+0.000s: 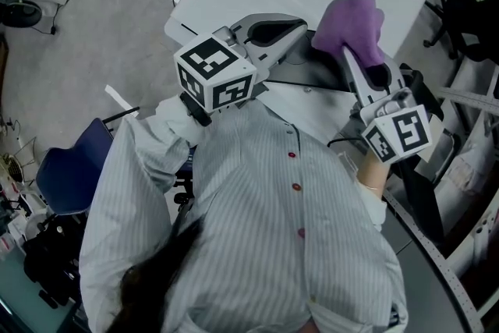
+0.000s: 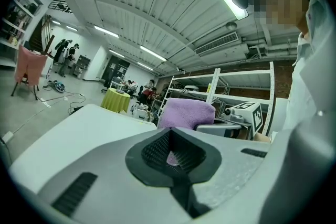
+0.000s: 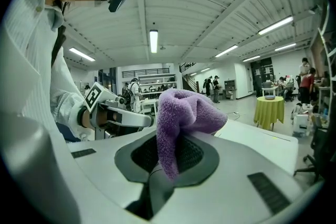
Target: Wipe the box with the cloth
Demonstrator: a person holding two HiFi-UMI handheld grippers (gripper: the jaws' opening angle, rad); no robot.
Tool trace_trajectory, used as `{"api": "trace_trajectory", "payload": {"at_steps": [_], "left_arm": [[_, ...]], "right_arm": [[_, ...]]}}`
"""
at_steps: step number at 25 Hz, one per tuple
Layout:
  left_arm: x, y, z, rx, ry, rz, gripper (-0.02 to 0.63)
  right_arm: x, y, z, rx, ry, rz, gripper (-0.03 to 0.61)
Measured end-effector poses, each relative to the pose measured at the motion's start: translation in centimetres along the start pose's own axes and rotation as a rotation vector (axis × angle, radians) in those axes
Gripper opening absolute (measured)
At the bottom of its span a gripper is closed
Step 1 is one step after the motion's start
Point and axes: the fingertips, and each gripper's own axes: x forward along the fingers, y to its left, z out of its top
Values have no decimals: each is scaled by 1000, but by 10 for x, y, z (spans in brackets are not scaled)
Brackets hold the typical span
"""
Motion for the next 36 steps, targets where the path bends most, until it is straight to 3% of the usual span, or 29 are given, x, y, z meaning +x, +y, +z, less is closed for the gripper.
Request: {"api": "trace_trajectory", "payload": {"at_steps": [22, 36], "left_arm": [[4, -15, -26, 67, 169, -96, 8], [6, -14, -28, 72, 177, -99, 8]], "right_arm": [[11, 3, -13, -7, 50, 9, 51], [8, 2, -19, -5, 68, 2, 51]]}}
